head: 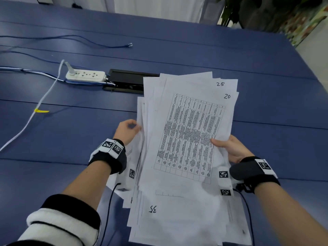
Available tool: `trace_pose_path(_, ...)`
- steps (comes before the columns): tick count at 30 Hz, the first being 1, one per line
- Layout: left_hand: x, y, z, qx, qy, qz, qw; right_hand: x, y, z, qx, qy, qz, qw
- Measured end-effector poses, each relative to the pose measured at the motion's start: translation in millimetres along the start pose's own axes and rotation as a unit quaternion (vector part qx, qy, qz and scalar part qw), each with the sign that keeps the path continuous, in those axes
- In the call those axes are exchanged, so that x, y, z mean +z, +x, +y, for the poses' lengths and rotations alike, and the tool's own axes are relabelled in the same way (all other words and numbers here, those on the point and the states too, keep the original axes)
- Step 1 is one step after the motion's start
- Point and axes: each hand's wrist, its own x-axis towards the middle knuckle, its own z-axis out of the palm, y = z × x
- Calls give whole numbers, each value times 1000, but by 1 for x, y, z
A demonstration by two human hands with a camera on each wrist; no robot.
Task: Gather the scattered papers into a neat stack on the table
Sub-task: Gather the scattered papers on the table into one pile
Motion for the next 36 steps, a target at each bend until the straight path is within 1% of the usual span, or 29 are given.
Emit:
trace_pose_path(3, 11, 4, 11, -58, 0, -145, 988, 3, 1, 4, 4, -1, -7, 1000)
trace_pose_path(4, 13, 6, 12, -79, -3, -167, 983, 3, 1, 7, 6, -2, -6, 1000)
trace_pose_path(7, 18, 8, 8, -127, -86, -202, 967, -1, -1, 12, 9, 9, 2, 1000)
trace_pose_path(9, 20, 2, 4, -139, -114, -243, 953, -4, -2, 15, 7, 4, 9, 1000)
trace_pose_path(11, 23, -6, 1, -145, -122, -270, 944, -4, -3, 18, 7, 3, 9, 1000)
trace_pose_path(14, 25, -13, -1, -151, -125, -292, 936, -5, -3, 24, 10, 7, 13, 1000)
trace_pose_path(16, 27, -20, 0, -144, -129, -319, 928, -4, -5, 25, 10, 6, 16, 1000)
trace_pose_path(18, 32, -28, 2, -132, -118, -328, 928, -4, -6, 25, 11, 5, 20, 1000)
trace_pose_path(20, 36, -33, -1, -107, -81, -300, 945, -4, -8, 25, 9, 4, 18, 1000)
trace_pose_path(21, 37, -34, -4, -92, -61, -263, 959, -5, -10, 26, 7, 2, 18, 1000)
trace_pose_path(22, 36, -33, -8, -84, -48, -212, 972, -5, -11, 25, 5, 1, 19, 1000)
trace_pose_path(24, 30, -32, -16, -85, -72, -108, 988, -8, -14, 25, -2, 5, 18, 1000)
trace_pose_path(27, 20, -36, -20, -80, -132, 5, 988, -10, -15, 23, -15, 21, 20, 999)
trace_pose_path(29, 16, -41, -19, -55, -147, 56, 986, -9, -15, 21, -19, 34, 18, 999)
trace_pose_path(30, 17, -44, -19, -42, -153, 69, 985, -7, -15, 18, -19, 36, 14, 999)
trace_pose_path(32, 19, -48, -19, -24, -161, 71, 984, 1, -15, 14, -18, 33, 3, 999)
trace_pose_path(34, 23, -52, -18, -23, -148, 50, 987, 11, -13, 14, -19, 12, -2, 1000)
trace_pose_path(36, 24, -53, -15, -39, -128, 22, 991, 22, -10, 18, -22, -26, 11, 999)
